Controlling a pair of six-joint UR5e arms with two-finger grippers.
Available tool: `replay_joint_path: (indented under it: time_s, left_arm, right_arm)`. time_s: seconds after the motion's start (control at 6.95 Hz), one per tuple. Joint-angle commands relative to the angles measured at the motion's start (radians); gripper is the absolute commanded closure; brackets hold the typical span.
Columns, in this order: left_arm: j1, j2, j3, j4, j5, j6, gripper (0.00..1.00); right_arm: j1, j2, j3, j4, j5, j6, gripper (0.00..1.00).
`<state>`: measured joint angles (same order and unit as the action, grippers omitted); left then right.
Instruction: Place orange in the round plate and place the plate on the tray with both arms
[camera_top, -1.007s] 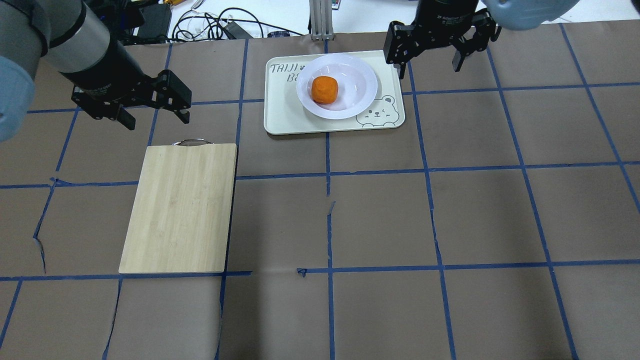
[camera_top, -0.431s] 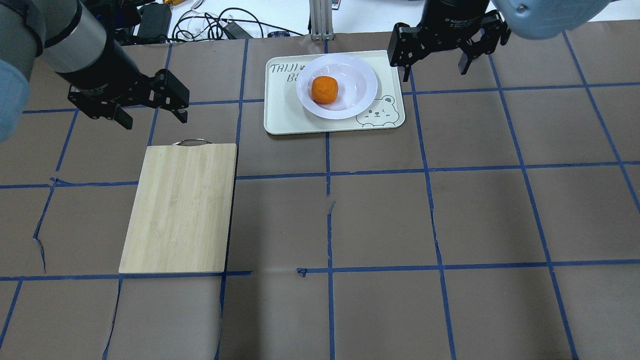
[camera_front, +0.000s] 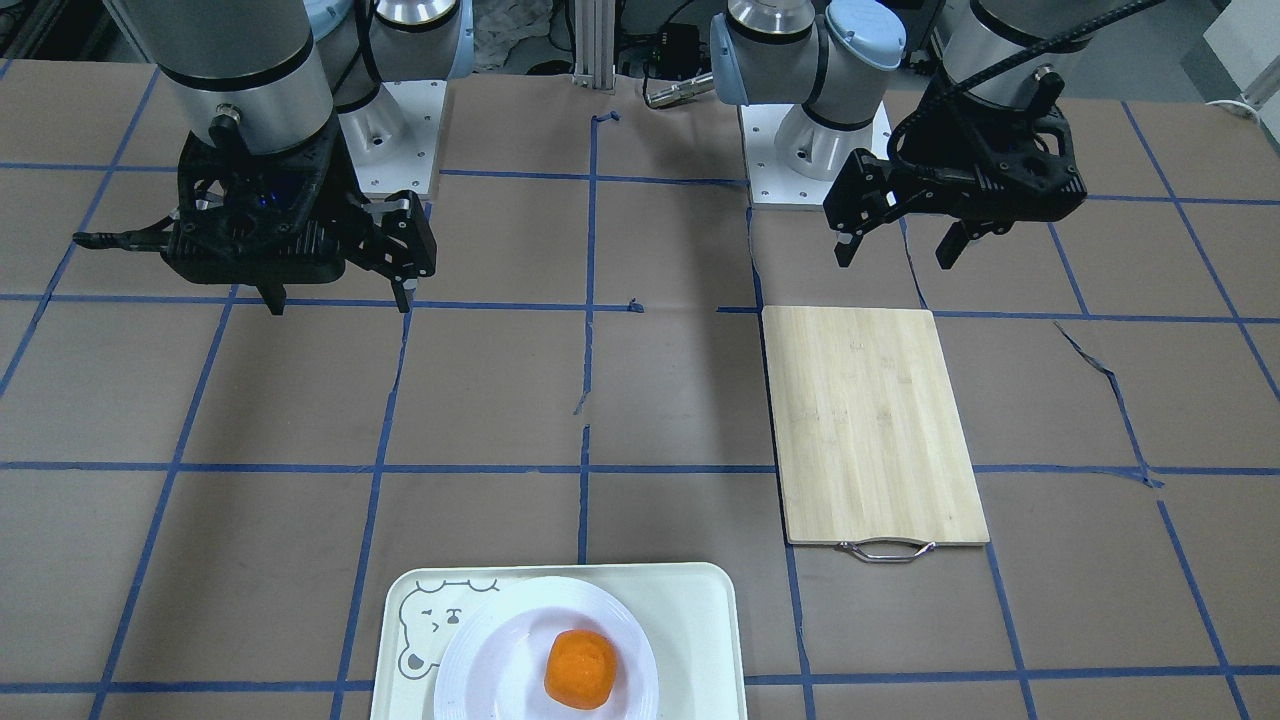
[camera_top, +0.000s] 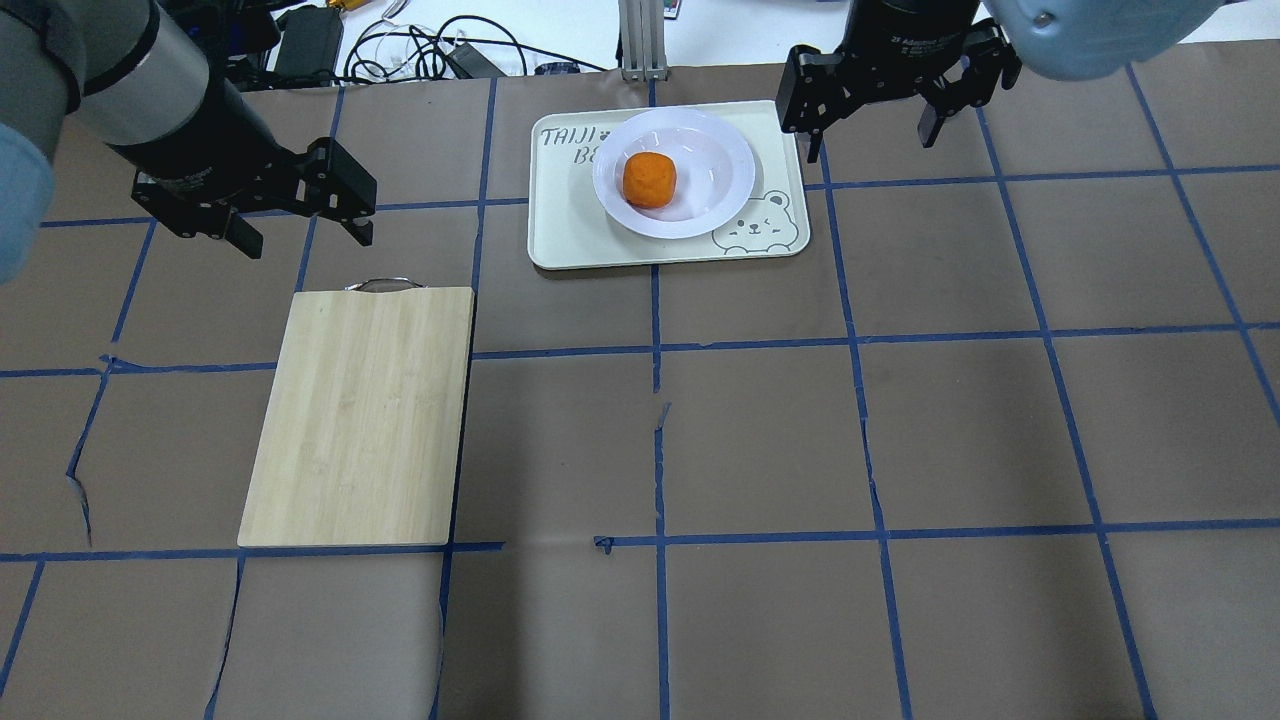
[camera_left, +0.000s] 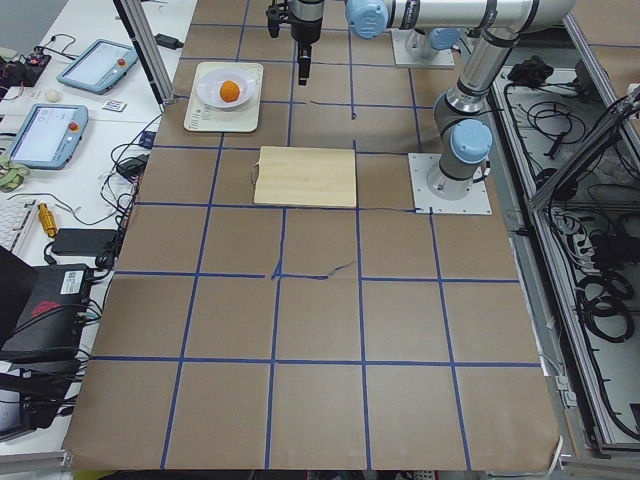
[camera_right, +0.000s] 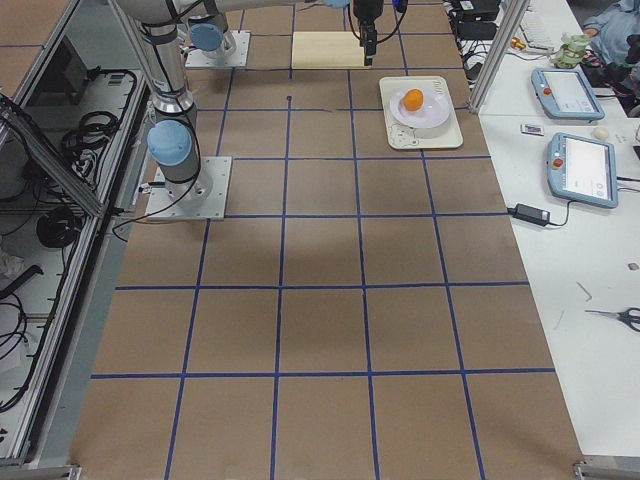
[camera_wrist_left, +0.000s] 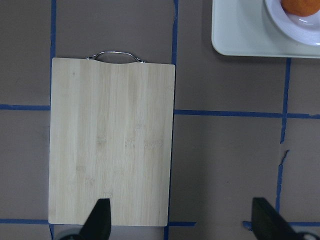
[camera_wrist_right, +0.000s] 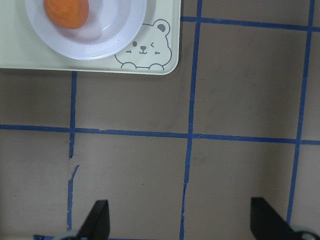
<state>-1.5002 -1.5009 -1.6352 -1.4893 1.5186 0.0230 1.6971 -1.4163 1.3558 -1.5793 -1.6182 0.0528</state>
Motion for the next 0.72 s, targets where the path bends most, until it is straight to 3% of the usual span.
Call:
replay_joint_path:
  time_s: [0.0,0.58]
  left_arm:
    - [0.0,0.001,0.0,0.001,0.0,0.0,0.0]
    - [0.0,0.001,0.0,-0.003,-0.003,0.002,0.0]
  right_arm:
    - [-0.002,0.0,0.0,-0.001,-0.005,-0.005,0.0]
    - [0.002,0.0,0.0,-0.001,-0.005,0.001,0.0]
